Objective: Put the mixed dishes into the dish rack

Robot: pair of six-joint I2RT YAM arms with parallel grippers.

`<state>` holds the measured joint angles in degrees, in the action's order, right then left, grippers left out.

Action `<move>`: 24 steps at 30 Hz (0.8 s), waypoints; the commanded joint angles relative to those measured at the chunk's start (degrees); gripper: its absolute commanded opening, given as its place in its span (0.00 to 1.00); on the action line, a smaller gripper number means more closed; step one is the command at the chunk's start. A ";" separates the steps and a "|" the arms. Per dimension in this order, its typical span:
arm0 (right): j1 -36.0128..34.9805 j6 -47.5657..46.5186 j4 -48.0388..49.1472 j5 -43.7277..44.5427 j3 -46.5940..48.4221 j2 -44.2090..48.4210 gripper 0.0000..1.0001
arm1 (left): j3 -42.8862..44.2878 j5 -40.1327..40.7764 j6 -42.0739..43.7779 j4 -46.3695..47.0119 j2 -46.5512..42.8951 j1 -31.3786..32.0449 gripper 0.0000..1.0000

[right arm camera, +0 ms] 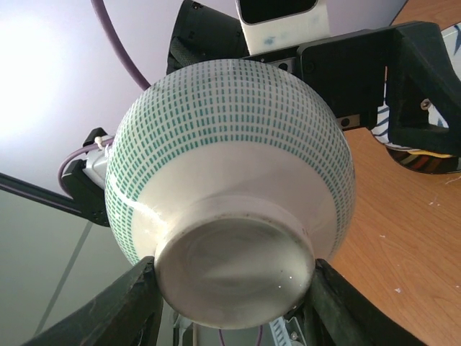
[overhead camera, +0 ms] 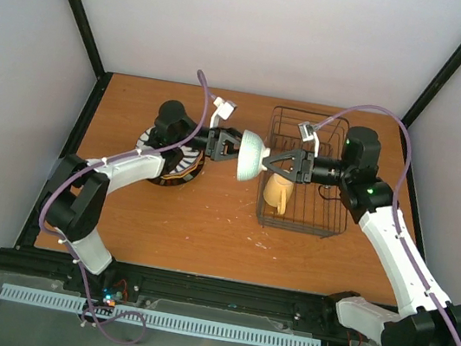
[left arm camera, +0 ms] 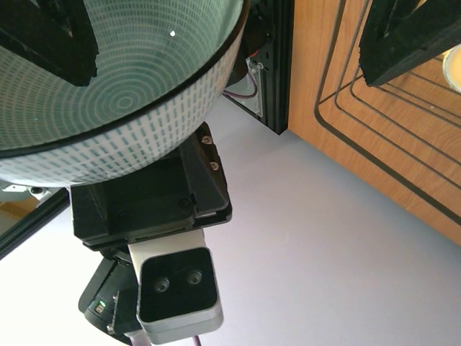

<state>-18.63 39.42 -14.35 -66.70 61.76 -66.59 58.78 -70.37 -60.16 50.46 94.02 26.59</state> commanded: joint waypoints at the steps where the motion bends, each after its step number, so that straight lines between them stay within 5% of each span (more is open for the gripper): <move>1: 1.55 -2.30 -0.52 -0.99 1.07 2.08 0.03 | 3.33 1.78 7.46 -10.71 -0.64 -1.46 1.00; 9: 7.89 -14.36 -17.91 3.72 5.97 2.77 0.03 | 11.72 19.30 29.83 -50.02 -2.59 -4.34 1.00; 13: 9.83 -20.86 -26.45 11.04 8.09 2.47 0.03 | 14.76 31.81 33.59 -60.79 -3.18 -4.35 1.00; 24: 10.11 -28.94 -38.75 50.52 6.70 2.27 0.03 | 22.70 63.13 37.98 -83.42 -4.52 -4.35 1.00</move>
<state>-8.97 14.22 -49.04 -33.28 67.96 -65.47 79.48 -21.96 -25.76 -23.14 92.12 22.28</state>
